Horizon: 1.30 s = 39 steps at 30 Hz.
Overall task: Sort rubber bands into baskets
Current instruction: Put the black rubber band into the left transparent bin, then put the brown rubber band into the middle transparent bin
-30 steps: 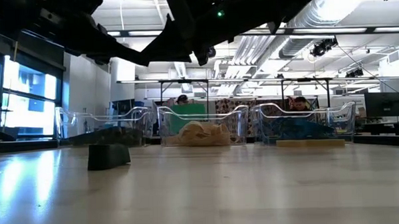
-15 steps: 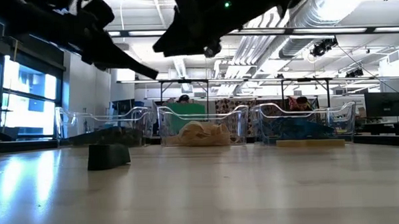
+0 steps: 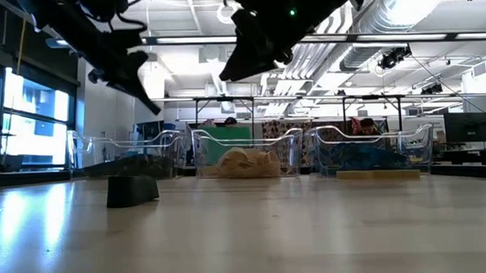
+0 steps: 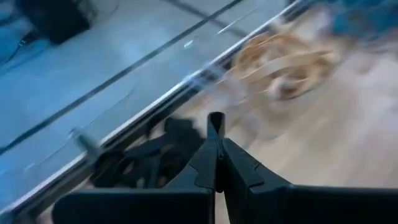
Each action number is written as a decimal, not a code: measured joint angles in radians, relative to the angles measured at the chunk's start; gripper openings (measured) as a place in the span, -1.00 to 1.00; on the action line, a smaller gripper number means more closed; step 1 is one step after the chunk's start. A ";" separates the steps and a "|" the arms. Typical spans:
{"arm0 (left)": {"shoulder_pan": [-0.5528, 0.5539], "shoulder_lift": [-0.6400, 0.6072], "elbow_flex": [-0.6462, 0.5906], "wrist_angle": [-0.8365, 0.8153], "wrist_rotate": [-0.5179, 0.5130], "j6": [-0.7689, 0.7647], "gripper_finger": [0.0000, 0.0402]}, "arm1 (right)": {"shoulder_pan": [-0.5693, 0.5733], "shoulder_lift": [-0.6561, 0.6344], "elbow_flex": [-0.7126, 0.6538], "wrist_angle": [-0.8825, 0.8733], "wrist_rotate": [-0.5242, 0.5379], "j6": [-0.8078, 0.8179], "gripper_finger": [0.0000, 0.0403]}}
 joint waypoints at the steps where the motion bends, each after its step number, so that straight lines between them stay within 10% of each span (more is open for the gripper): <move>1: 0.032 0.000 0.000 -0.015 0.010 0.000 -1.00 | -0.005 0.000 0.000 -0.010 0.001 0.007 -0.09; 21: 0.406 0.202 -0.001 -0.060 0.229 0.034 -0.96 | -0.007 0.001 0.000 -0.091 -0.002 0.045 -0.09; 39: 0.398 0.083 -0.001 -0.050 0.218 0.054 -0.09 | 0.043 -0.078 0.000 -0.244 0.059 0.065 -0.19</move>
